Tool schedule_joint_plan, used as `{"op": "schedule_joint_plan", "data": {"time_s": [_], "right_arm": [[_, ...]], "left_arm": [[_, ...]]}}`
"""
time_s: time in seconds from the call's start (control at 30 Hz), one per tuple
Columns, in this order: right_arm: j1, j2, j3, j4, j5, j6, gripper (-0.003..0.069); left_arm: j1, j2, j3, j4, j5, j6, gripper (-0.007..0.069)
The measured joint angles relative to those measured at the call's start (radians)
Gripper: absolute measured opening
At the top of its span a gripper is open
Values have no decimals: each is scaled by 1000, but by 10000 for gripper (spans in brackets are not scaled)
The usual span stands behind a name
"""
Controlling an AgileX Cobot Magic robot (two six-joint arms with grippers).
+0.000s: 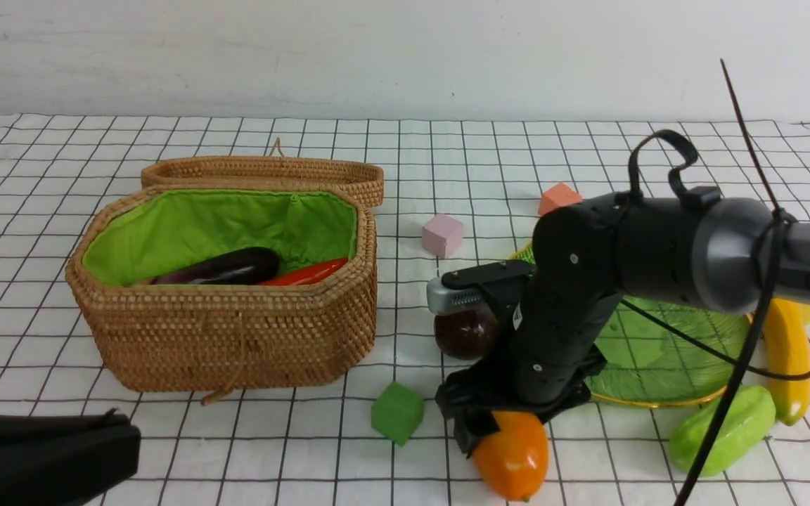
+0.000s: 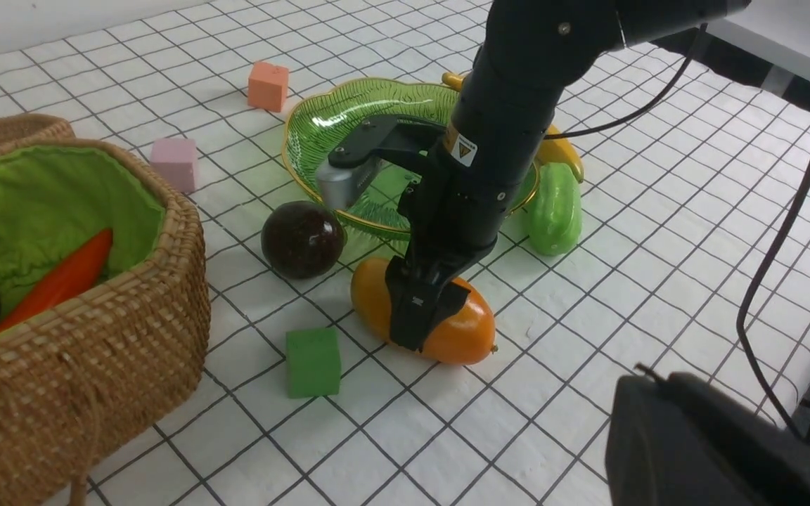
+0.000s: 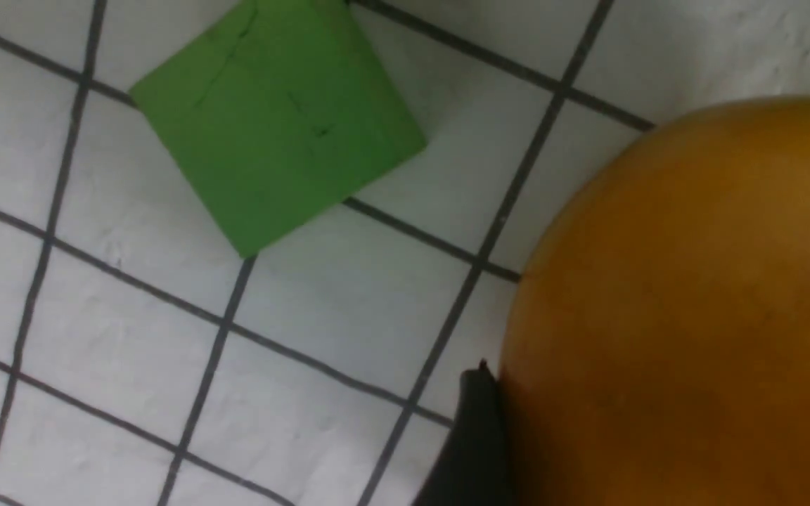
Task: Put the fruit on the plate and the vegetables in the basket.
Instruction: Use the right arm to grab a mango and put it into the right plate, then use the right arm to grab a mangosteen and put it into the right plate
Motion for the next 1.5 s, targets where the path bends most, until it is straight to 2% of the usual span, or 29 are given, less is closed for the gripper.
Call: {"op": "schedule_joint_plan", "data": {"time_s": [0.23,0.4,0.43,0.47,0.5,0.63,0.73,0.87,1.0,1.07,1.17,1.3,1.37,1.4,1.43,1.5], "right_arm": [[2,-98,9,-9,130,0,594],[-54,-270,9,-83,92,18,594],[-104,-299,8,-112,54,38,594],[-112,-301,8,-116,48,47,594],[-174,-307,8,-146,-3,76,594],[-324,-253,8,-160,-142,91,594],[-366,-188,8,-151,-232,54,594],[-374,-97,8,-148,-317,9,594],[-374,-77,8,-145,-315,3,666],[-374,-87,8,-145,-298,3,680],[-374,-132,0,-163,-239,3,667],[-371,-205,-43,-183,-173,-6,607],[-350,-258,-102,-154,-112,-112,534],[-350,-258,-102,-154,-112,-112,528],[-321,-265,-161,-80,-42,-275,477],[-288,-251,-205,2,55,-477,442]], "left_arm": [[0,0,0,0,-5,0,-13],[0,0,0,0,-96,0,-13],[0,0,0,0,-129,0,-13],[0,0,0,0,-129,0,-13],[0,0,0,-1,-169,0,-13],[0,0,0,-1,-202,0,-13],[0,0,0,-1,-192,0,-13],[0,0,0,-1,-170,0,-13],[0,0,0,-1,-127,0,-13],[0,0,0,-1,-110,0,-13],[0,0,0,-1,-91,0,-13],[0,0,0,-1,-89,0,-13],[0,0,0,-1,-89,0,-13],[0,0,0,-1,-89,0,-13],[0,0,0,-1,-88,0,-13],[0,0,0,-1,-88,0,-13]]}}
